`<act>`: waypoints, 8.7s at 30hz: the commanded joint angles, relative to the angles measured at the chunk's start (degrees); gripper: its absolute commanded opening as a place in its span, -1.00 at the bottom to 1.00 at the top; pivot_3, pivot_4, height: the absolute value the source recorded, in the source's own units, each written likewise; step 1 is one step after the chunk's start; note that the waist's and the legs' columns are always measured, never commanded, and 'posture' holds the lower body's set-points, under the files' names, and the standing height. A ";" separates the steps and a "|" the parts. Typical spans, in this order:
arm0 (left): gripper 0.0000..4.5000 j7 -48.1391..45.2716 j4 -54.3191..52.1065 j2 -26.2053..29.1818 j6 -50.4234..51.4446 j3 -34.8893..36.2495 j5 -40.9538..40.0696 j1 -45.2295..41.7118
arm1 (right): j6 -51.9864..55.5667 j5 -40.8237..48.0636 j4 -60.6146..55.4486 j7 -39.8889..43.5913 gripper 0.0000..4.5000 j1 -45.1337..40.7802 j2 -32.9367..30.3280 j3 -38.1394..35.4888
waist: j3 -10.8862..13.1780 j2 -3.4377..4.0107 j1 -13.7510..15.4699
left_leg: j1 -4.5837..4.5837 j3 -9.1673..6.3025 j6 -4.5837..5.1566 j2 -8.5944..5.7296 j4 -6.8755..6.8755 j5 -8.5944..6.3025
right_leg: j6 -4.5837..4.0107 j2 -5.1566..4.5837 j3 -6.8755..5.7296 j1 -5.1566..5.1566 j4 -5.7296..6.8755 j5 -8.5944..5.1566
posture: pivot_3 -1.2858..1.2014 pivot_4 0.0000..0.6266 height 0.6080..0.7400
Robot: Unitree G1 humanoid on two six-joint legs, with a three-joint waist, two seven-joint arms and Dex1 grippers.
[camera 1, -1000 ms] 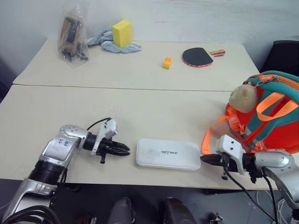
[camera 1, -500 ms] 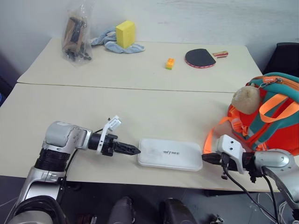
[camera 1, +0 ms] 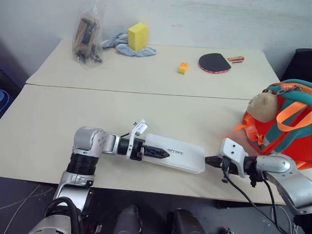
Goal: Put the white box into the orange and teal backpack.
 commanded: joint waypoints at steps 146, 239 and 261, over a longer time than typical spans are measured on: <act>-0.37 -43.35 31.94 22.28 -77.96 -33.51 -11.07 -37.17 | 33.31 63.47 -7.84 6.76 -1.00 6.39 -15.75 -43.71 | 0.45 -0.28 -0.57 | -1.11 -0.05 0.12 0.13 0.05 0.11 | 0.04 0.09 0.04 -1.08 0.06 0.00 | 0.03 -0.52 1.00; -0.37 -22.41 11.52 -4.43 -70.29 -26.42 10.80 -22.90 | 29.92 56.44 -8.91 6.01 -1.00 -0.67 -11.40 -35.92 | 0.45 -0.27 -1.31 | -1.17 -0.14 0.23 0.12 0.67 0.04 | 0.04 0.15 0.08 -1.08 0.60 0.00 | 0.03 -0.52 1.00; 0.98 -42.91 6.56 18.54 -47.62 -4.74 -4.50 -24.17 | 25.23 56.74 -13.10 2.10 -1.00 6.43 -6.25 -33.56 | 0.38 -0.13 -1.46 | -0.97 -0.25 0.08 0.13 0.54 0.10 | 0.04 0.21 0.17 -0.99 0.62 -0.01 | 0.03 -0.52 1.00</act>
